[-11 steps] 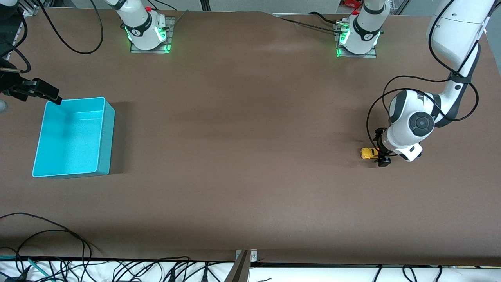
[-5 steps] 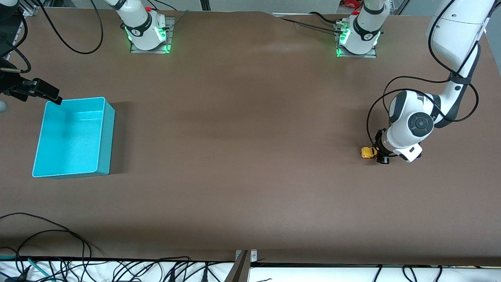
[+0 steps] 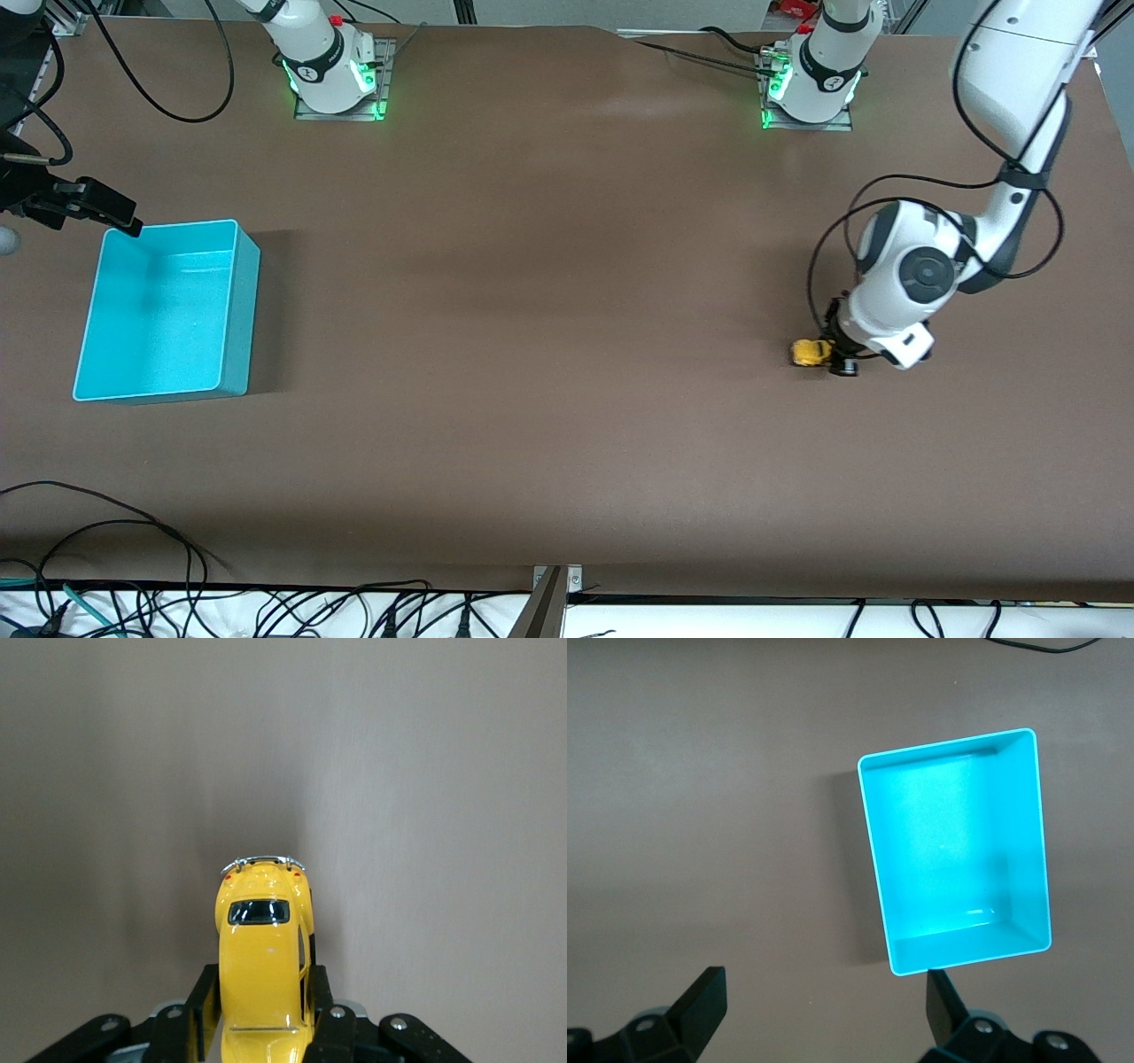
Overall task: Wind up and store yellow beetle car
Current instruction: 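Close the left gripper on the car and drag it backward along the table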
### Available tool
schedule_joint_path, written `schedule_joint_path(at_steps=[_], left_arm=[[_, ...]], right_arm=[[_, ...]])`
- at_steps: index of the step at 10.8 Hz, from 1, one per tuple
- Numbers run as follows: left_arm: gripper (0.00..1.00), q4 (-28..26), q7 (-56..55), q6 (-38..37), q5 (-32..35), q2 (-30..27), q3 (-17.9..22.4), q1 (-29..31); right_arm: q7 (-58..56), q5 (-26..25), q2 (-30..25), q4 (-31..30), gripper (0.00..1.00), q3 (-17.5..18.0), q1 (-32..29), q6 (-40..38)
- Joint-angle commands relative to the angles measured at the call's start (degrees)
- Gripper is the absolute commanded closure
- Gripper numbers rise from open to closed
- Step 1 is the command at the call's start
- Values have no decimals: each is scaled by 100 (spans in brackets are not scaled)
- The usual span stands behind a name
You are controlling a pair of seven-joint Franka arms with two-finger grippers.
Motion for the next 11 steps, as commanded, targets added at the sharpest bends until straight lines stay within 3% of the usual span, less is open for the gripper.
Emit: schedule_joint_path(at_steps=[1,11], left_arm=[[100,5,-478,-110,203,52,-42,-319],[100,295,-726,-83,492,562,125,-268]], right_arm=[[-29,43,11,102,0,10,1,-98],[-29,43,11,102,0,1,1,-98]])
